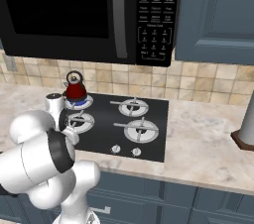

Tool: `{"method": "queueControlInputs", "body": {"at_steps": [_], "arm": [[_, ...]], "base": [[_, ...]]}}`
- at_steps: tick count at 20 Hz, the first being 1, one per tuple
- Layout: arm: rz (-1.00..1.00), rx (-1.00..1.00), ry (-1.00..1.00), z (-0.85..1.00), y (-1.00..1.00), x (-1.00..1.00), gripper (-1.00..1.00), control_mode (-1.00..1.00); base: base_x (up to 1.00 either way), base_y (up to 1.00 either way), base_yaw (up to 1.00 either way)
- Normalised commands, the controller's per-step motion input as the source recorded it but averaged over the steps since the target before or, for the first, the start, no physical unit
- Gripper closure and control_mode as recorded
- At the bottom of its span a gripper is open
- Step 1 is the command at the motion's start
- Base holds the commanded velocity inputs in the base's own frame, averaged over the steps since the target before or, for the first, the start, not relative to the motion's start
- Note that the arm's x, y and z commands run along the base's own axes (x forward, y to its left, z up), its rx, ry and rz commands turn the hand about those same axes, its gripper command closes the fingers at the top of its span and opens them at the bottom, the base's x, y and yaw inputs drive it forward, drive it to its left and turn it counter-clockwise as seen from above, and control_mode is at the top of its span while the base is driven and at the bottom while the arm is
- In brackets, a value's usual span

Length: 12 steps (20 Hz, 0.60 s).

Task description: Lower the heat of the kettle.

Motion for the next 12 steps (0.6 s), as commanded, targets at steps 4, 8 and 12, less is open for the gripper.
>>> {"method": "queueControlInputs", "body": {"at_steps": [4,8,12], "arm": [[0.00,0.00,0.00,-0.13,0.00,0.07,-1.00,-1.00],[0.00,0.00,0.00,-0.10,0.00,0.14,-1.00,-1.00],[0.00,0.00,0.00,-0.07,0.00,0.15,-1.00,-1.00]], "base": [[0.00,0.00,0.00],[0.00,0.00,0.00],[0.00,0.00,0.00]]}}
